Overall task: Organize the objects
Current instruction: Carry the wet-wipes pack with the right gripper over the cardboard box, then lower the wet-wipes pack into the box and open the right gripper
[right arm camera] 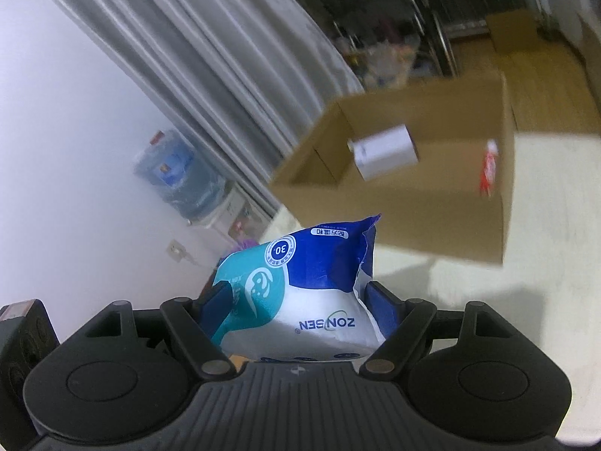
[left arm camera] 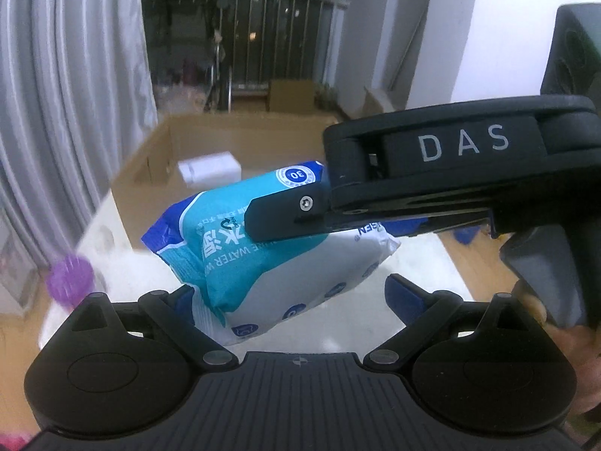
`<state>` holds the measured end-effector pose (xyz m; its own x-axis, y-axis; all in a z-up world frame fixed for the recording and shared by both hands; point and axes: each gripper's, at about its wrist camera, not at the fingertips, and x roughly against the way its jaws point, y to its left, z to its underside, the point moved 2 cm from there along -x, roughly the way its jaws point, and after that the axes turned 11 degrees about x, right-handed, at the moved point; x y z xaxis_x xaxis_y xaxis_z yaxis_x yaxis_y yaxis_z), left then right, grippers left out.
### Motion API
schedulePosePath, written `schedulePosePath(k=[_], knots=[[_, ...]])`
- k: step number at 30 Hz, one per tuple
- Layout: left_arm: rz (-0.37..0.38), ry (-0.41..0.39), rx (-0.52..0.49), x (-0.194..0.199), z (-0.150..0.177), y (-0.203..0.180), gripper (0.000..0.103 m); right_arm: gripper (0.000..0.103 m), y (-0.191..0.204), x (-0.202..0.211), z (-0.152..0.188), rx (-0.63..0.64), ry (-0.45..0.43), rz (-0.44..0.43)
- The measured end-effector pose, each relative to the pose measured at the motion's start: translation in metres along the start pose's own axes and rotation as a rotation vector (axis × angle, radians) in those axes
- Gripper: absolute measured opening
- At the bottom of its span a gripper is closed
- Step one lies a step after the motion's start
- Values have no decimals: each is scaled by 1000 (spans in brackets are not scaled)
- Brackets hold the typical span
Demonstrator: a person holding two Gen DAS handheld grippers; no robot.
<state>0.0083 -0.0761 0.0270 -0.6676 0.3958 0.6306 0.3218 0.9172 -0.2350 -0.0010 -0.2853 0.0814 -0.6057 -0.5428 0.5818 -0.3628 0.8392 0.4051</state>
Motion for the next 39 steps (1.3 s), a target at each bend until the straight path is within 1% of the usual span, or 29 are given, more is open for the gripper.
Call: schedulePosePath(k=[5,7,9,11,12,15,17,19,22,24,29,33,34,36,39], knots=[[7,-27,-11,-12,-41,1,97,81,-1,-2,-42,48,-43,9],[12,-28,-14,-24,-58,1,97,81,-7,-6,-60,56,-48,11],[13,-11,-16,-41,-74,1,97,81,-18,-15,-76,52,-37,8],[24,21,-4,-62,-90,5,97,81,-31,-26,-90,44,-15,8],[29,50,8,-76,-99,7,97,81,-39,-34,-97,34,3,7],[37,144,40,-117,-117,14,96,81,-70,-64,-117,-7,91,7],[32,203,55,-147,-127,18,96,81,-90,-81,-124,-40,154,3],[25,255,64,-172,-130,20,96,81,-107,-100,-131,-59,209,9],[27,331,113,-205,-134,33,96,81,-125,-126,-138,-58,279,32],[30,373,148,-224,-137,39,95,81,-133,-141,-141,-39,312,54],[20,441,184,-265,-143,51,94,81,-147,-168,-143,-13,365,85],[12,476,198,-275,-139,49,94,77,-152,-186,-144,59,391,149],[19,481,201,-278,-137,49,94,75,-153,-190,-143,77,393,169],[21,497,216,-282,-134,50,95,74,-154,-192,-143,89,394,177],[33,488,236,-277,-132,51,98,74,-148,-187,-146,116,369,197]])
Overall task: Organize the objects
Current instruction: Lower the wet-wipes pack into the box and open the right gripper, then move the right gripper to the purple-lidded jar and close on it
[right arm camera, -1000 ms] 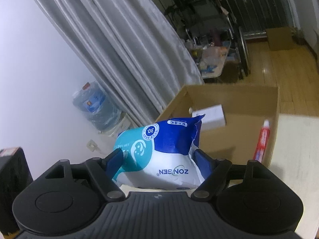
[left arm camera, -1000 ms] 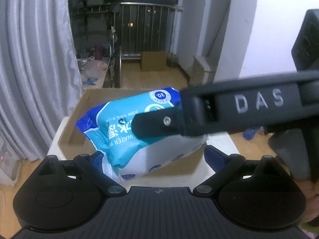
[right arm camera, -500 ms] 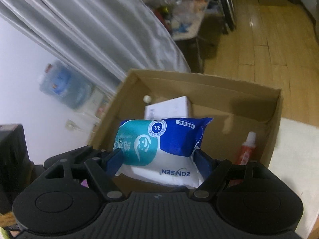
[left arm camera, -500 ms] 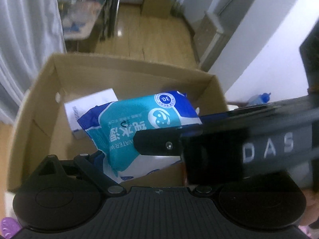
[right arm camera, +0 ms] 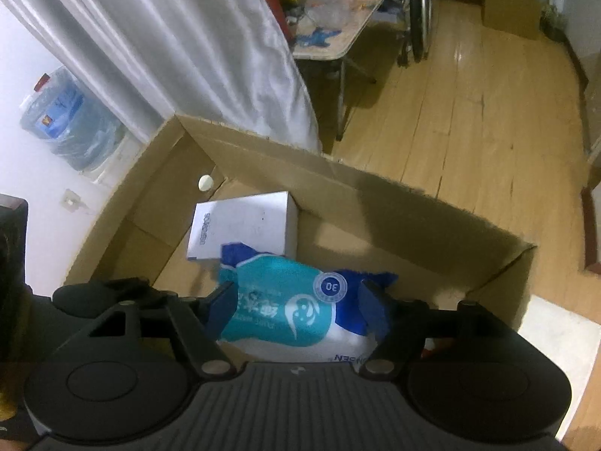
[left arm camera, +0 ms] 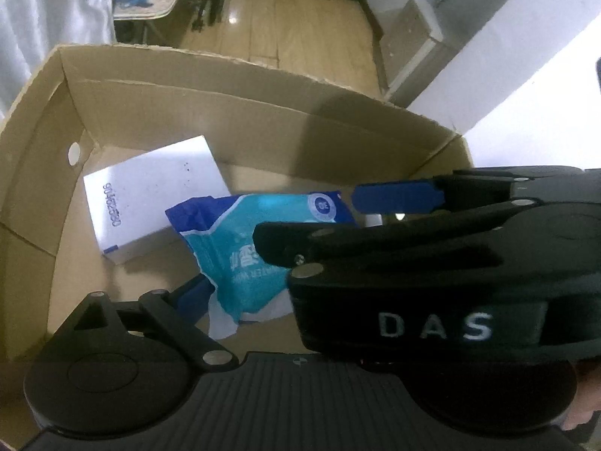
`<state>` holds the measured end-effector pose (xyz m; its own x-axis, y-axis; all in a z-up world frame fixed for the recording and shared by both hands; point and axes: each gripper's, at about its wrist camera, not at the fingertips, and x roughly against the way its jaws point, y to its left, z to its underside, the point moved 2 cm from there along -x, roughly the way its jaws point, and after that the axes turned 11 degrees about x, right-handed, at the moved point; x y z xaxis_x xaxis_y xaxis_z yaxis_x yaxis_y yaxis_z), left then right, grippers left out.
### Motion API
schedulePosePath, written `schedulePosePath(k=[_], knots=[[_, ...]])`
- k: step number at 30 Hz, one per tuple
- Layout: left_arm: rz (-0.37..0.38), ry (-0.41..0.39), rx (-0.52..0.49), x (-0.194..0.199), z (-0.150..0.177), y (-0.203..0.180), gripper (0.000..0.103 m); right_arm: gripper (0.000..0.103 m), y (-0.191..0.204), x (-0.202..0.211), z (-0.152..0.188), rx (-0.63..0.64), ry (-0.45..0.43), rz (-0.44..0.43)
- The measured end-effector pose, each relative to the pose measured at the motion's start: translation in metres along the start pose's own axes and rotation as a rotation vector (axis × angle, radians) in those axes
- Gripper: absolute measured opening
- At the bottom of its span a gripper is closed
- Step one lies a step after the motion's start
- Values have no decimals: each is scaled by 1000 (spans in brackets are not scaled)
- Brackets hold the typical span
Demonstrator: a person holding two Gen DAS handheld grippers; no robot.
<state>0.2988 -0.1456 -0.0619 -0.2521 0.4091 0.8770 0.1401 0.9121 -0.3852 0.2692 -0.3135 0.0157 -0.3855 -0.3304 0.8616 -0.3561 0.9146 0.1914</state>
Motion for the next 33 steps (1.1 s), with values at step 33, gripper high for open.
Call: schedulePosePath(k=[33], knots=[[-116,-593,223,206,169,133,102,77,102,157,112,-133,-392,-341]])
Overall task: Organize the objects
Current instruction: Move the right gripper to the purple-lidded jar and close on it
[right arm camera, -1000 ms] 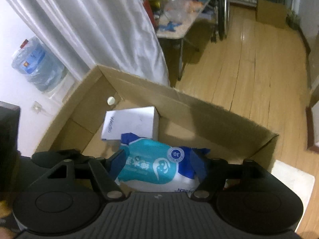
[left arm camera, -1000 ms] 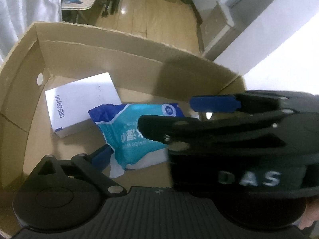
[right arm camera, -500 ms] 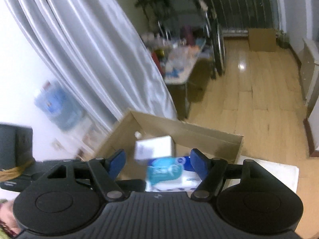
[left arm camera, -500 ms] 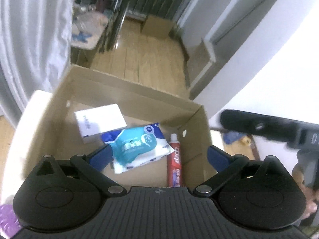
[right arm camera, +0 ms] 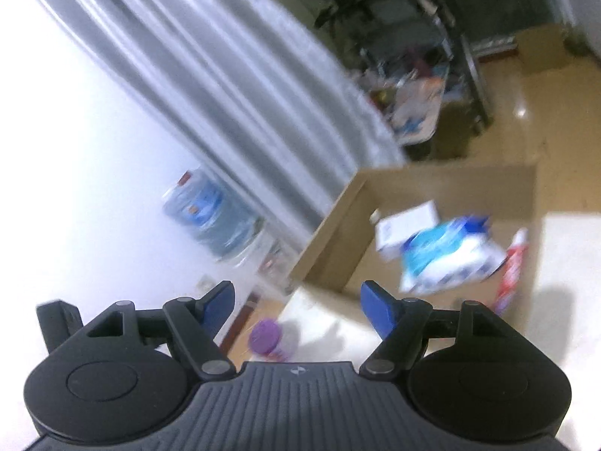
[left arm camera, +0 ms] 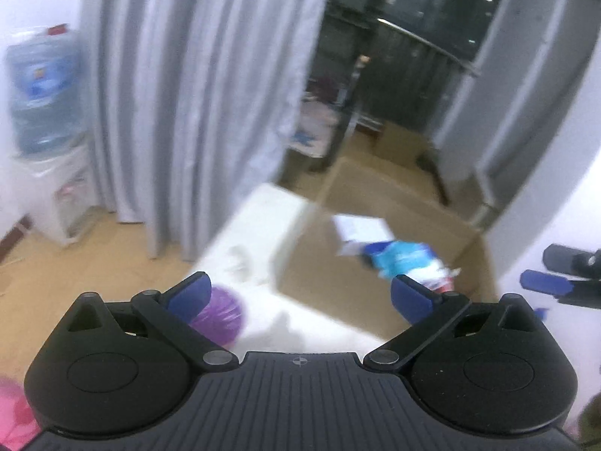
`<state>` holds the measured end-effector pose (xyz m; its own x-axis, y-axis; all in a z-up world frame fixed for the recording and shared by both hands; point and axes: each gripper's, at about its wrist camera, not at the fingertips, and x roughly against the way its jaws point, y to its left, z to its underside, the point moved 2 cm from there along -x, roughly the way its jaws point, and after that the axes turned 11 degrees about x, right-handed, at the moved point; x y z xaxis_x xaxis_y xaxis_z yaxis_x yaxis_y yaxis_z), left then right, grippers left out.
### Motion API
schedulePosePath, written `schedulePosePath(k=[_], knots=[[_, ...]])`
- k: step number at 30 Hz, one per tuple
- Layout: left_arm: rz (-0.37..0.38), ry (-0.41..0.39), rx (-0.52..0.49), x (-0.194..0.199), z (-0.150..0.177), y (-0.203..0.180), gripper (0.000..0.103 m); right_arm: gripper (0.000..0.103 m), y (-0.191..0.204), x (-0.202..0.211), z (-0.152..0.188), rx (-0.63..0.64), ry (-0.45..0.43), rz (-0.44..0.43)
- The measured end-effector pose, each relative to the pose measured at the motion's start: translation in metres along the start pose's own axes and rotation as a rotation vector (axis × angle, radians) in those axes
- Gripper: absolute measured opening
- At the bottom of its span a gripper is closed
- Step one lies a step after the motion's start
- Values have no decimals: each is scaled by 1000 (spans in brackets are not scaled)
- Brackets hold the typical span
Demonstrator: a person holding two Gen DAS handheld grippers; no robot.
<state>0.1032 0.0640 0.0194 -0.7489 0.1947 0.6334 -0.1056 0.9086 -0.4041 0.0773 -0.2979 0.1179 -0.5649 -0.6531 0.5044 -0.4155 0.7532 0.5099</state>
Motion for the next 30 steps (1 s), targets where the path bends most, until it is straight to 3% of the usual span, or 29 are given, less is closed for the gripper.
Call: schedulePosePath(k=[5,11,22,24,30], knots=[[-117,11,-69,-17,24,22,102,77,21,-54,30,-48,112,-53],[-163,-4,-169,-42,36,40,102,77,46,-102,55,-47,192,-58],[-101,37,-197,-83,37,70,90,70,50,-200,69,-103,262,-2],[-86,62,-188,-91,36,76,80,68,50,-214,71,-101,272,13],[-46,114,-162,-106,38,85,73,64,45,-243,74,-94,303,58]])
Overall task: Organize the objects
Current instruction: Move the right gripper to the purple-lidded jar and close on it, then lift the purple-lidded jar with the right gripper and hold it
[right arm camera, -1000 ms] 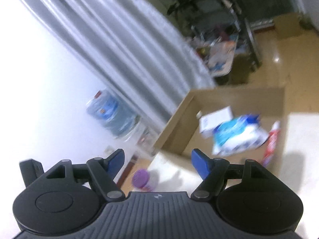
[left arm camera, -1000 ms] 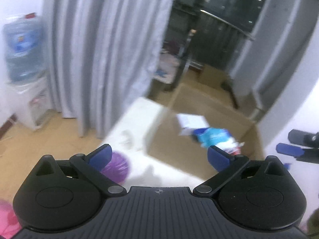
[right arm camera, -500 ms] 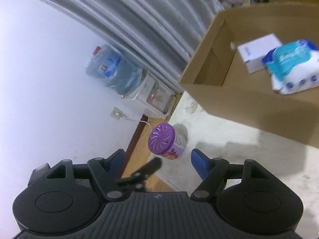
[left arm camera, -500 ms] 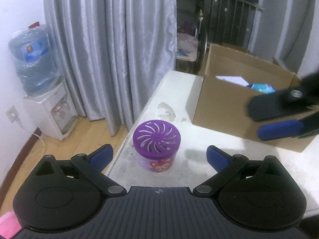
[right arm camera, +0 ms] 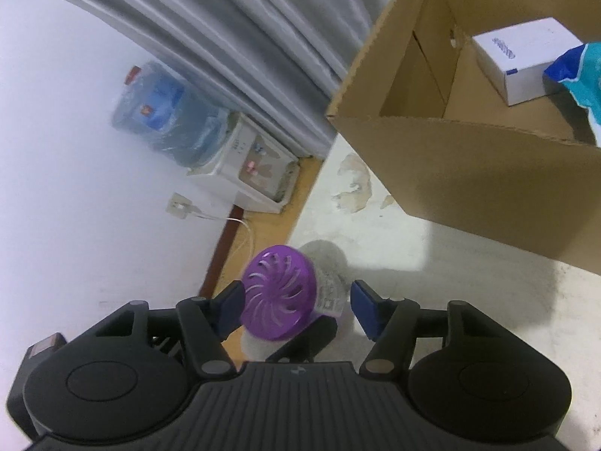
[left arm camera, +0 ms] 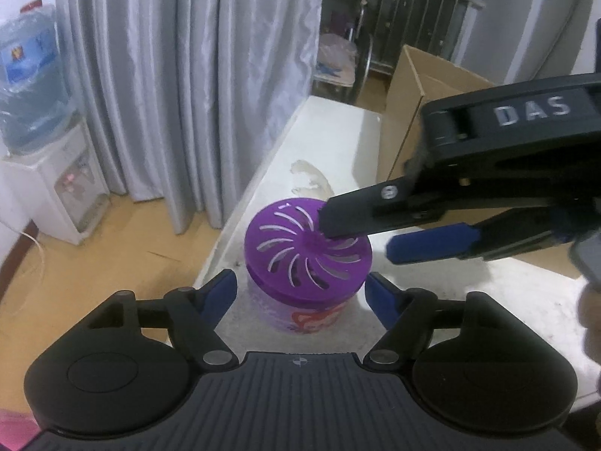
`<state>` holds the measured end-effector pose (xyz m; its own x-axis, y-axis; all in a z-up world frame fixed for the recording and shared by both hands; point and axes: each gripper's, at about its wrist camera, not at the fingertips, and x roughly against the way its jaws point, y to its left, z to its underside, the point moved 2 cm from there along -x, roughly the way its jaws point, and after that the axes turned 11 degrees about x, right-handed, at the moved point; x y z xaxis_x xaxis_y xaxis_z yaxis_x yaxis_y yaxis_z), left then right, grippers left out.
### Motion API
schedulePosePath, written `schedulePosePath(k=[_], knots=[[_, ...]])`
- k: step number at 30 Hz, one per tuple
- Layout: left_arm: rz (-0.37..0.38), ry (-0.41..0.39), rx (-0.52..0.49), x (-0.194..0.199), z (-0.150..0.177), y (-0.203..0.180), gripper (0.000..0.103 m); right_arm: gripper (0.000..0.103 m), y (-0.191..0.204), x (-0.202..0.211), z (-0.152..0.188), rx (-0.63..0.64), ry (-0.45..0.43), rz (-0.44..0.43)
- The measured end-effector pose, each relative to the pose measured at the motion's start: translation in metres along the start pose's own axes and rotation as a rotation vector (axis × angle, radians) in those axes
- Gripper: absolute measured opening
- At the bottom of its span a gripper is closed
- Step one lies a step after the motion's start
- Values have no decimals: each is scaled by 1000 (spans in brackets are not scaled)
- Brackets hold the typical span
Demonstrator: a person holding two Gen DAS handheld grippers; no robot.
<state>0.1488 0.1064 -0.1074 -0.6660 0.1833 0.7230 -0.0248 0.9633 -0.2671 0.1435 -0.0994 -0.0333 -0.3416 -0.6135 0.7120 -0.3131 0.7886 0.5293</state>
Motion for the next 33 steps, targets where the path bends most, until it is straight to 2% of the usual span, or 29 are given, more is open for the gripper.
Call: schedulePosePath(k=[5,11,21,33], knots=[[25,22,2,-2,2,-3,71,54,-2,-12,-2,7,40,-10],[66,63,18,3,4,-14,71,54,-5,-4,-2,21,62,21],[148,135,6,11,25,-57,71,54,-35,45,29,-2,67,74],[206,182,-94,32,69,-128,71,54,-82,112,80,-85,21,126]])
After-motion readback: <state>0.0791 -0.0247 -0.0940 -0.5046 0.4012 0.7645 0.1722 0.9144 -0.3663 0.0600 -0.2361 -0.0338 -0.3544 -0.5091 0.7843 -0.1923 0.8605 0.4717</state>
